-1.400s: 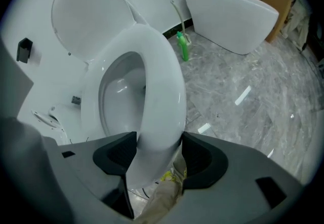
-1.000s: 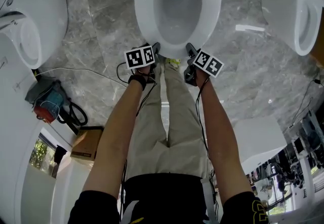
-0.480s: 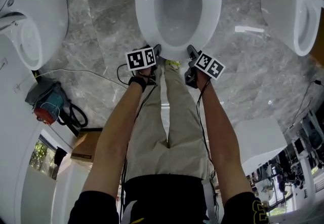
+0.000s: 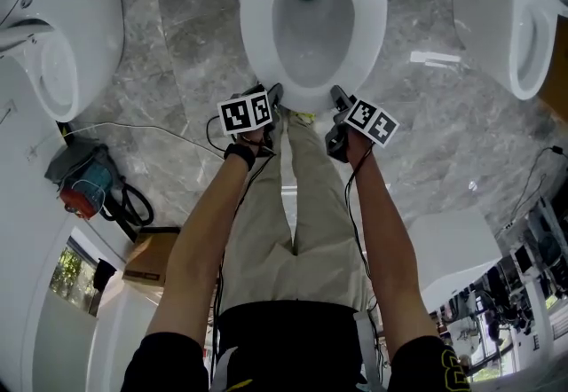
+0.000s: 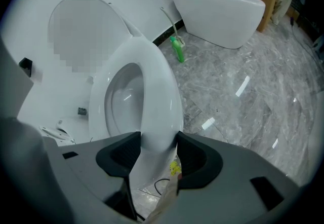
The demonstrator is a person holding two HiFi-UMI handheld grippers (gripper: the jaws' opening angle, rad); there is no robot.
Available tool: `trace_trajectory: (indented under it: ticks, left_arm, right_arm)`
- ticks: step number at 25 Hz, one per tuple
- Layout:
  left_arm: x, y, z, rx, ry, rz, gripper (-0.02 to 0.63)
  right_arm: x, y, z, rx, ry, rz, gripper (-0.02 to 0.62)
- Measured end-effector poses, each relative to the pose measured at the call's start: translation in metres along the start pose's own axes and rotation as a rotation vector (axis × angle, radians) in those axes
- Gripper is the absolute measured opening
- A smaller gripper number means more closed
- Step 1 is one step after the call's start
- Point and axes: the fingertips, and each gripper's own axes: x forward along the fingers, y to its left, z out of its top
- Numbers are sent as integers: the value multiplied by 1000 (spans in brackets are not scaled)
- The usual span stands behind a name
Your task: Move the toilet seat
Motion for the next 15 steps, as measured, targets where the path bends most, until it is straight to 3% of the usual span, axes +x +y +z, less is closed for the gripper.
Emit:
trace_trajectory:
  ticks: [15]
  left_arm:
    - [-51,-23,14,-33,-49,-147,204]
  right_arm:
    - [-52,29,9,53,31,77,215]
